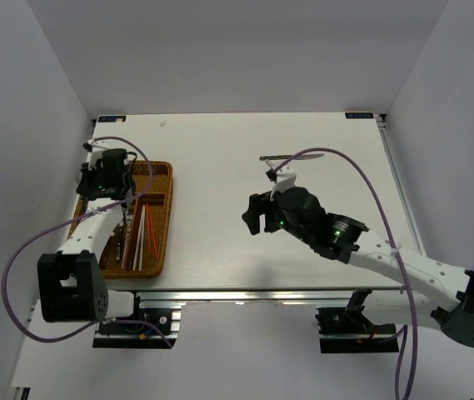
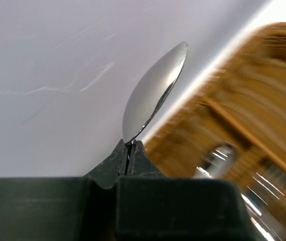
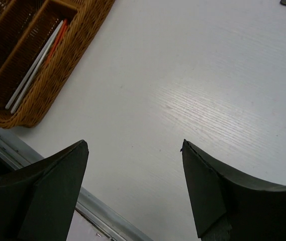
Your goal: Sort the eating utensils into containers
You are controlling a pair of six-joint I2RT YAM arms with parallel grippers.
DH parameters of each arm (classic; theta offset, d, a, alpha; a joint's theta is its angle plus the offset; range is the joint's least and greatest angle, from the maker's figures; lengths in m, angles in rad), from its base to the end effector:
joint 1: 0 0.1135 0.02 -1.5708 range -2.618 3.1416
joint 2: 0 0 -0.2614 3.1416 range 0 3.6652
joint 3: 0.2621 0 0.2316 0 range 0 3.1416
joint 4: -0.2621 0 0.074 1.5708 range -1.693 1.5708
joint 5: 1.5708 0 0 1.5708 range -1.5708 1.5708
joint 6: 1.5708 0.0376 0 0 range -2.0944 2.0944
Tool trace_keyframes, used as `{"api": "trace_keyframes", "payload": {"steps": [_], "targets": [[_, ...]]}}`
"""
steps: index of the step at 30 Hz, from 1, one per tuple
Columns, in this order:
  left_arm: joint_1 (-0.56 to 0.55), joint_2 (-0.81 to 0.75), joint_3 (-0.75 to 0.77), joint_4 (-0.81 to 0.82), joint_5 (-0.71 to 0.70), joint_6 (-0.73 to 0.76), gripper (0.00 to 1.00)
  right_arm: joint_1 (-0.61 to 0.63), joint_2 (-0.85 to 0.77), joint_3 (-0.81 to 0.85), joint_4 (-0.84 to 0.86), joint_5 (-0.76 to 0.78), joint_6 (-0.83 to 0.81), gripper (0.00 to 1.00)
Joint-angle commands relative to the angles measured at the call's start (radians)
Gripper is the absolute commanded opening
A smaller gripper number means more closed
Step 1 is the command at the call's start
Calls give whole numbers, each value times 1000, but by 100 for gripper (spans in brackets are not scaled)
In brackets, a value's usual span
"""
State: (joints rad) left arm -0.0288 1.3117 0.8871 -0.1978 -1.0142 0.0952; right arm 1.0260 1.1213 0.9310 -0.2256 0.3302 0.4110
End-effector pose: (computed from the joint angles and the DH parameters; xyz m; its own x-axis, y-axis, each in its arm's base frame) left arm 0.2587 0.0245 0.2740 -0.6442 0.0688 -0.7617 -0.6159 0.5439 0.5700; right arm 0.1336 0.1969 0.3213 -0.4538 -0.0195 -0.8909 -0.5171 0.8200 0.2454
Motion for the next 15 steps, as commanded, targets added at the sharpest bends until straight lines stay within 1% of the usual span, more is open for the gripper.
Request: {"api": "trace_keyframes", "payload": {"steps": [1,2,3,5,7,9,10,15], "targets": [[87,38,-16,161,-107,35,0,-18,-89,-17,-26,23,-57,81],[87,56,-16,162,-133,8,0,-21,-101,-32,-21,24,-60,82],[87,81,-14,149,-191,-17,0,-26,-113,-40,-12,24,-60,83],[90,80,-75,233,-259,3,0,-33,-140,-66,5,12,-60,84],[89,69,-134,305,-259,14,0,-37,-147,-73,11,0,-58,84],[89,77,-134,256,-224,-26,0,-38,-147,-80,11,-5,-57,84],[89,86,-152,258,-218,-34,0,-38,-153,-83,11,-5,-57,84],[89,69,-229,317,-201,-40,0,-38,-179,-100,19,0,-54,84]]}}
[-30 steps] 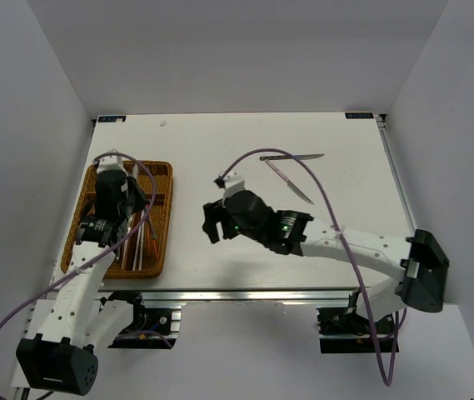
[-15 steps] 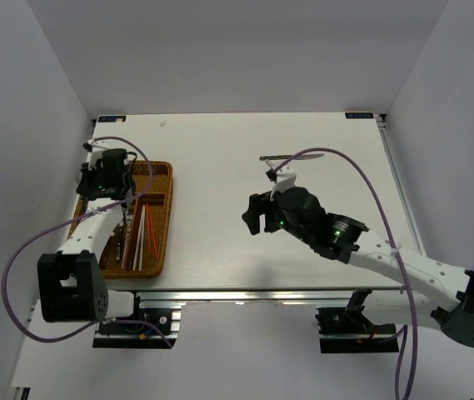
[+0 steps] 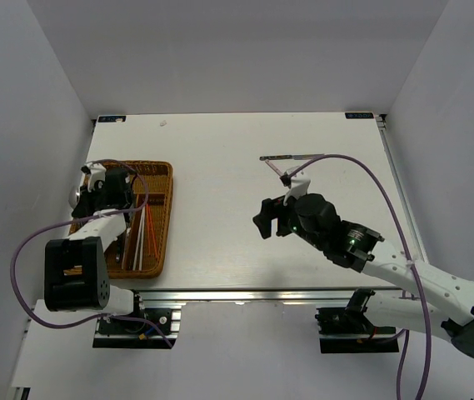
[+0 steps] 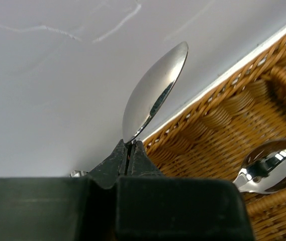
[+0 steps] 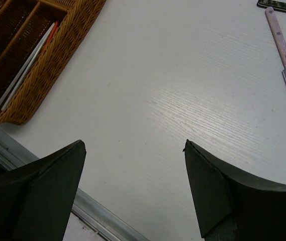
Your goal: Sort the eating utensils into containers
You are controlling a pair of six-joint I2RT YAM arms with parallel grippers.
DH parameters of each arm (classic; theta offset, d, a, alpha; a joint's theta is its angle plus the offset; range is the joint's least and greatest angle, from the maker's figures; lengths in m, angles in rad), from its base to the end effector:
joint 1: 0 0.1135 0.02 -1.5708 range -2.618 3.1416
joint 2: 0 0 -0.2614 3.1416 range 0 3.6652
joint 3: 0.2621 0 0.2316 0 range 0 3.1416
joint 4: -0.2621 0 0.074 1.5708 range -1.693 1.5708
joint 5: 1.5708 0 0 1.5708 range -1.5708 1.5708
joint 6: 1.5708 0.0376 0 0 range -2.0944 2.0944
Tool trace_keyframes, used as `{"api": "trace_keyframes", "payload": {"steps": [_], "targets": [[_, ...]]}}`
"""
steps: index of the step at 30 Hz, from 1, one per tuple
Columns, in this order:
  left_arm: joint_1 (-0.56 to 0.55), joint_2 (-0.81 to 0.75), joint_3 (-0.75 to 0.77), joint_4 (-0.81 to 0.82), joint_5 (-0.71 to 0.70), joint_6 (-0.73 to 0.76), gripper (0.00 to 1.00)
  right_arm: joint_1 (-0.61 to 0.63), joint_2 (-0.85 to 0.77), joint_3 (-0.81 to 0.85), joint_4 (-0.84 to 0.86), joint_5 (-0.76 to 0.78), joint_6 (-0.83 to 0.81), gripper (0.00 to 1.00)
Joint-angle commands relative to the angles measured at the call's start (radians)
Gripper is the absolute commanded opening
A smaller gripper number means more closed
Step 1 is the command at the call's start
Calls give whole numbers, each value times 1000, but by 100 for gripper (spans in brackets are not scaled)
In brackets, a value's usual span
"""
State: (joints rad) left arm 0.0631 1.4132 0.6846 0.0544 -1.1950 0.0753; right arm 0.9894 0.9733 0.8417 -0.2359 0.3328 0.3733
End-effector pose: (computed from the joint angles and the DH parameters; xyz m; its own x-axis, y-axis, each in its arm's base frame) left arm 0.2517 0.0509 0.2127 -0.6776 -0.0151 -0.7353 -0.6994 0.3225 0.6378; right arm 0.1227 0.1644 0.3204 -0.4107 0.0027 -0.9118 -0.5076 0.8301 0.2311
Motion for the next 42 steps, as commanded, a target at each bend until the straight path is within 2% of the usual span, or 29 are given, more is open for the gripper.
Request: {"api": "trace_keyframes", "payload": {"steps": [1,4,11,13,18,19,22,26,28,29,30,31,33,34,36,37,38,41,42], "targets": [[-8,-37,-37,84,-8,-13,0,-1,-39,-12,27,-5,-16,84],[-17,-31,-68,114,-3,1,0,-1,-56,-13,24,-3,-16,84],[-48,33,-65,78,-26,-8,15,-3,-85,-30,20,28,-20,86],[-57,17,-72,81,-38,-3,31,-5,-78,-29,27,26,-20,87],[-88,-45,-83,84,-47,4,54,-9,-47,-12,35,9,-16,88],[-89,-57,-74,79,-46,6,62,-9,-44,-9,35,8,-16,88],[-94,-92,-48,50,-63,-3,74,-12,-35,-1,37,6,-16,88],[-94,-163,-23,58,-75,8,82,-18,-19,11,32,3,-16,88],[-98,-195,13,-6,-68,-44,88,-28,-1,20,33,5,-24,88],[-98,-232,48,-25,-57,-52,98,-34,7,25,32,5,-27,88],[-98,-249,74,-83,-54,-64,98,-50,27,31,32,-1,-40,88],[-100,-266,105,-144,-7,-159,98,-61,37,34,35,-11,-54,89],[-98,-330,190,-302,82,-224,98,-110,83,42,41,-24,-104,89],[-100,-354,214,-368,145,-314,98,-130,103,63,35,-32,-120,88],[-100,-440,236,-491,338,-385,98,-202,166,88,11,-60,-149,88],[-100,-474,227,-514,423,-425,98,-234,188,118,3,-78,-181,88],[-100,-506,216,-537,615,-436,98,-263,212,140,-9,-121,-192,88],[-98,-626,158,-602,863,-512,98,-438,350,224,-78,-191,-214,86],[-100,-673,120,-607,1009,-519,98,-466,378,244,-98,-195,-220,86]]}}
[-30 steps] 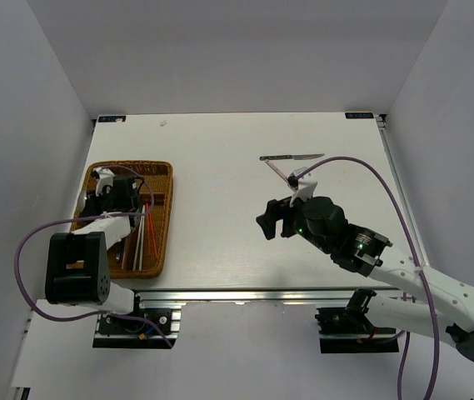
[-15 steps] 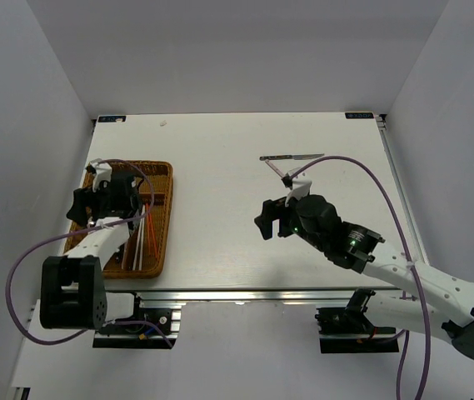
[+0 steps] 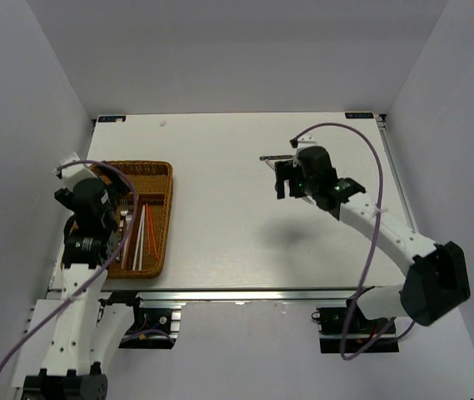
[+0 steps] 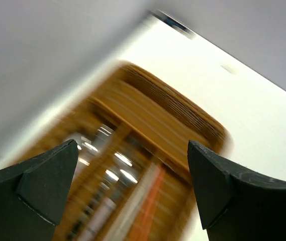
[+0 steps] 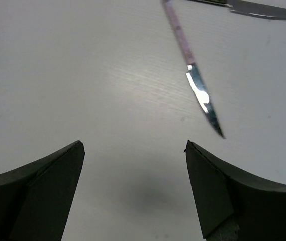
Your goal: Sort the eating utensils into containers
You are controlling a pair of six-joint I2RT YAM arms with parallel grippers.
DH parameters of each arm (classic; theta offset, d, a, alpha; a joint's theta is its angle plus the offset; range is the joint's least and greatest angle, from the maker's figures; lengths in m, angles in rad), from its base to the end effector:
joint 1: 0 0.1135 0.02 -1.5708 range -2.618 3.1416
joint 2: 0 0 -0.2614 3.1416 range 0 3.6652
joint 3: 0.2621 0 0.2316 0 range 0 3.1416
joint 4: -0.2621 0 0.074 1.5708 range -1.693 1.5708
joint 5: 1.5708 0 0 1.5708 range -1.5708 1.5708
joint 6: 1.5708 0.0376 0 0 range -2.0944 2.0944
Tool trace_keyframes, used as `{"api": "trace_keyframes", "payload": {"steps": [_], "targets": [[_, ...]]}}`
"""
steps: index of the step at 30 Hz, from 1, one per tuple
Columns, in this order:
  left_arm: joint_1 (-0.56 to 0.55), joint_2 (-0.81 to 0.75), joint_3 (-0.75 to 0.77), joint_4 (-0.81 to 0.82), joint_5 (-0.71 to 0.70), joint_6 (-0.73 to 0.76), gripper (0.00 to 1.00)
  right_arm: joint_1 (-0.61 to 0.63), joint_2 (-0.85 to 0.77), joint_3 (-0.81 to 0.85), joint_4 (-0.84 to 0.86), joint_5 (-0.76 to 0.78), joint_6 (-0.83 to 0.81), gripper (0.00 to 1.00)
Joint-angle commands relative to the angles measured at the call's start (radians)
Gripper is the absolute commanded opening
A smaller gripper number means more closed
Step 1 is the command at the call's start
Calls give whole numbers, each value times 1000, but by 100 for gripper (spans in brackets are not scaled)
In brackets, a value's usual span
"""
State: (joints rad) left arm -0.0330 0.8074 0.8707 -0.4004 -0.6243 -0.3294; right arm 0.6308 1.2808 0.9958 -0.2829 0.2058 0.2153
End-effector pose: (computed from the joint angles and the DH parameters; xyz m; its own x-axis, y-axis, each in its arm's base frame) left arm 0.1580 0.0168 0.3418 -0.1431 -0.2579 -0.9555 -0.6033 0.7881 -0.1223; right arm 0.2227 0.1532 0.2991 -0.5179 -0.1193 -0.8471 -0.3353 0.9393 0.0727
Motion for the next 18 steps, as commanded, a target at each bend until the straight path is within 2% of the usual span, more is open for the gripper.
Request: {"api": "trace_keyframes", "payload": {"steps": [1,3,7,9,10,12,16,18], "targets": [[-4,-89,-88,-153,509,-134,98,-133,98,108,-56,-83,-86,86],[-4,-120,-131,-153,683,-131,98,-173,175,155,-32,-133,-143,86],[-7,-161,-133,-206,727,-128,98,-178,343,279,-6,-193,-287,84],[-7,-195,-147,-175,758,-125,98,-186,468,404,-59,-171,-350,84],[-7,-214,-154,-161,815,-120,98,-190,512,443,-74,-157,-367,85],[-13,-261,-160,-147,859,-103,98,-210,632,548,-136,-187,-446,84],[-25,-312,-170,-159,749,-138,98,-235,803,685,-228,-171,-536,78],[-25,-298,-176,-150,770,-132,98,-243,825,701,-216,-171,-583,76]]}}
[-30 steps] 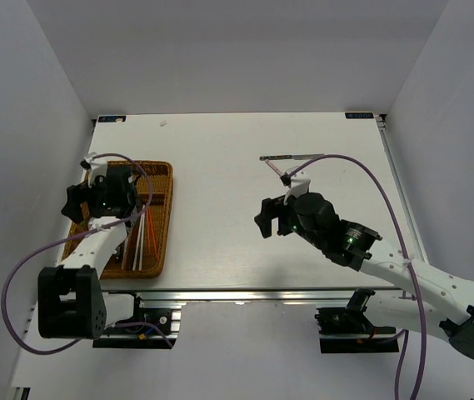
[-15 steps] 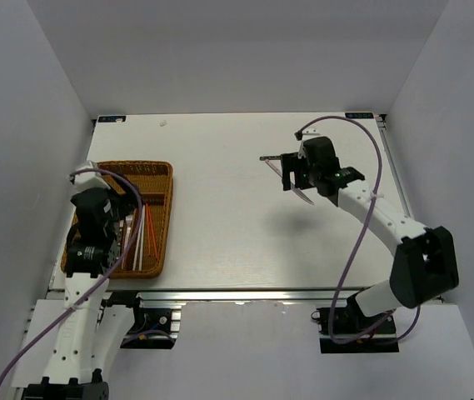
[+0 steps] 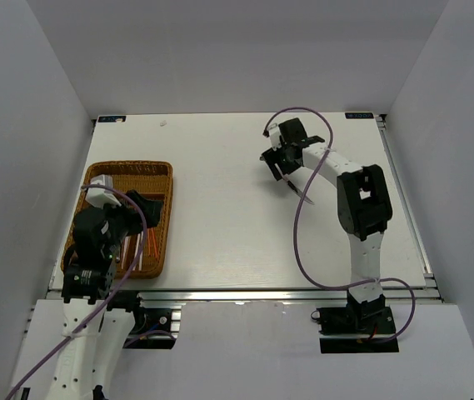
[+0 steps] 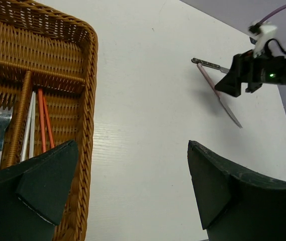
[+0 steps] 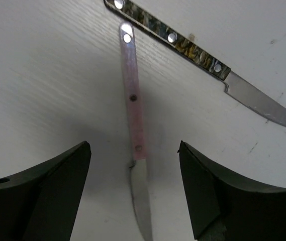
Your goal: Sort the eating utensils into containers
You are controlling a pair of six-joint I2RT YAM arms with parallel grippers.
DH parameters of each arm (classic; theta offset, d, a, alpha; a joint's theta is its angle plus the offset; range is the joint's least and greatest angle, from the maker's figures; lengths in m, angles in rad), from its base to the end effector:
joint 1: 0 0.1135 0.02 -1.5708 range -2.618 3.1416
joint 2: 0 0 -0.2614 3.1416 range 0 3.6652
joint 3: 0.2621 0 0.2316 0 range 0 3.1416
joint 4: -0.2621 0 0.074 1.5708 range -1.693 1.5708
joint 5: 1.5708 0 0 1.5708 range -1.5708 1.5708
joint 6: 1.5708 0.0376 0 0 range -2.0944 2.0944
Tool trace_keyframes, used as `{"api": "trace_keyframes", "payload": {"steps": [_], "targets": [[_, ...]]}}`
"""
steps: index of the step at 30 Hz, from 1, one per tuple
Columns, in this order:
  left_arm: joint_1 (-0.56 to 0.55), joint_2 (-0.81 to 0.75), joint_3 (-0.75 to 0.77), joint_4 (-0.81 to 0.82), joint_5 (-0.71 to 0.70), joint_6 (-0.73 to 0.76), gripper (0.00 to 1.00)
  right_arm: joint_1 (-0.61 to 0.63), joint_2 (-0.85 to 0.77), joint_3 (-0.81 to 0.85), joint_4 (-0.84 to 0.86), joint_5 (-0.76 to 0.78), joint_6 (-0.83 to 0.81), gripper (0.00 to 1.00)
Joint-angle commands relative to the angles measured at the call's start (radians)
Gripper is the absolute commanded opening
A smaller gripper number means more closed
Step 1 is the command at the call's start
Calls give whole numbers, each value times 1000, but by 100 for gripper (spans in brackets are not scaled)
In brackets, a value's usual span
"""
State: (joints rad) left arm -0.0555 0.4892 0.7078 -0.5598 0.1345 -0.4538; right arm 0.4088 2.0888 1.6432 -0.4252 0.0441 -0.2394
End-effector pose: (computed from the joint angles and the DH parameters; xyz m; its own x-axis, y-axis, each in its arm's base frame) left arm 0.0990 -0.0106 0.3062 -0.3797 -0.4140 -0.8273 0.0164 0.8911 -0.4534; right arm 0.4127 0.1770 0.2130 -0.5938 -0.5154 -0.6178 -0.5269 0.8294 -0.1855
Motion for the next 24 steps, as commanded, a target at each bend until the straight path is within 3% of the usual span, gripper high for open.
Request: {"api": "trace_keyframes", "payload": {"steps": [1,8,13,17,21,24], "targets": [[-3,29,-13,14,40,-3,98,-28,33,59,-76,-24,-139,75],[-3,111,-11,17,94,15,98,-48,128,135,-130,-191,-178,69],[-3,81,-16,20,79,9,98,-48,226,178,-155,-201,-173,48],[-3,87,-16,23,88,10,98,-44,237,153,-115,-116,-164,39],[-3,98,-18,24,99,12,98,-33,214,106,-104,-127,-147,11],[-3,100,-18,24,97,12,98,22,171,55,-75,-136,-152,0]]}}
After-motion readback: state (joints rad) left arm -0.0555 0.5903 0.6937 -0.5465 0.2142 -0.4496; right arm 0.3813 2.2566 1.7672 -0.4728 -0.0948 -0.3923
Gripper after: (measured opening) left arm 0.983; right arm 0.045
